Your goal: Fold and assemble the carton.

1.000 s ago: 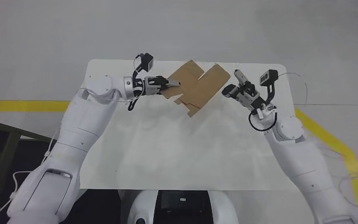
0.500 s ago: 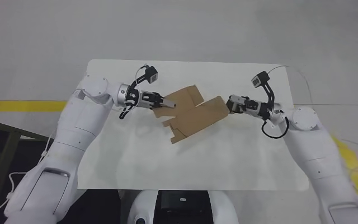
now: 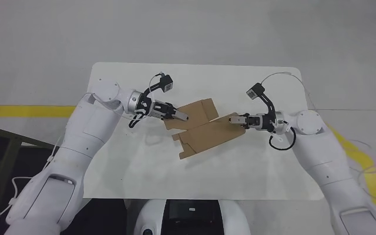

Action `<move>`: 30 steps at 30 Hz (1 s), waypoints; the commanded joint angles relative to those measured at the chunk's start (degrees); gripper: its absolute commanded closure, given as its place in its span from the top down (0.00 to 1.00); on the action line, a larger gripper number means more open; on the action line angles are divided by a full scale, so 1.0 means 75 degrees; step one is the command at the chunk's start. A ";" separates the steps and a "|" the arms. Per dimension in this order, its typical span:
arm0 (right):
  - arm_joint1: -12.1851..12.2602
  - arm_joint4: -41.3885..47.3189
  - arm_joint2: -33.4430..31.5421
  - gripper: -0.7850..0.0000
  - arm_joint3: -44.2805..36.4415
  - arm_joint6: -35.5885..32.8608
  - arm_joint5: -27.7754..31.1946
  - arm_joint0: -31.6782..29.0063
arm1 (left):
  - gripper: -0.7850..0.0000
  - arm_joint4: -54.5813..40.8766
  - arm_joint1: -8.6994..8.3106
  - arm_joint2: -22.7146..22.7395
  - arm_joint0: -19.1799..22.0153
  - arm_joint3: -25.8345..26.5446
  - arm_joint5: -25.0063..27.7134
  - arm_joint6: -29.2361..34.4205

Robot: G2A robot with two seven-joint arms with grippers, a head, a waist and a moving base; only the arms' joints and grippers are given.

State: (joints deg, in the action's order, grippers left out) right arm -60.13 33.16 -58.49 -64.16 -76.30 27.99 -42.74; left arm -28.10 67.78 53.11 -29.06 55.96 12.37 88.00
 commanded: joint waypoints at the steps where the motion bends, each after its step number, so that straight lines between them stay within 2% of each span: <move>1: 0.0010 0.0045 0.0033 1.00 -0.0078 -0.0017 -0.0017 -0.0019 | 0.00 -0.0031 -0.0006 -0.0029 0.0011 0.0000 0.0016 0.0000; 5: 0.0053 0.0041 0.0102 1.00 -0.0266 -0.0040 -0.0040 -0.0088 | 0.00 -0.0076 -0.0020 -0.0082 0.0037 -0.0015 0.0037 0.0000; 6: 0.0065 0.0004 0.0119 0.80 -0.0297 -0.0028 -0.0027 -0.0097 | 0.00 -0.0087 -0.0023 -0.0098 0.0042 -0.0014 0.0046 0.0000; 7: 0.0076 -0.0039 0.0138 0.69 -0.0323 -0.0011 -0.0011 -0.0102 | 0.00 -0.0106 -0.0025 -0.0111 0.0044 -0.0016 0.0057 0.0000; 8: 0.0085 -0.0056 0.0157 0.50 -0.0336 0.0001 0.0001 -0.0108 | 0.00 -0.0118 -0.0028 -0.0123 0.0048 -0.0020 0.0064 0.0000; 9: 0.0095 -0.0074 0.0175 0.46 -0.0345 0.0010 0.0010 -0.0105 | 0.00 -0.0127 -0.0030 -0.0135 0.0052 -0.0023 0.0069 0.0000; 18: 0.0149 -0.0019 0.0289 0.24 -0.0187 0.0059 0.0059 0.0003 | 0.00 -0.0235 -0.0071 -0.0211 0.0072 -0.0020 0.0107 0.0000; 22: 0.0168 0.0051 0.0331 0.20 -0.0201 0.0085 0.0085 0.0027 | 0.00 -0.0214 -0.0097 -0.0220 0.0093 -0.0029 0.0165 0.0000; 26: 0.0198 0.0088 0.0377 0.03 -0.0247 0.0099 0.0100 0.0029 | 0.00 -0.0186 -0.0102 -0.0218 0.0090 0.0000 0.0185 0.0000; 30: 0.0220 0.0080 0.0450 0.00 -0.0263 0.0109 0.0109 0.0044 | 0.00 -0.0178 -0.0106 -0.0192 0.0096 0.0003 0.0201 -0.0013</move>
State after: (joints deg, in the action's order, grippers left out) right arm -58.50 33.75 -55.21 -66.17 -75.52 28.77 -42.44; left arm -29.38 66.99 51.62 -28.32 56.00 13.85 87.96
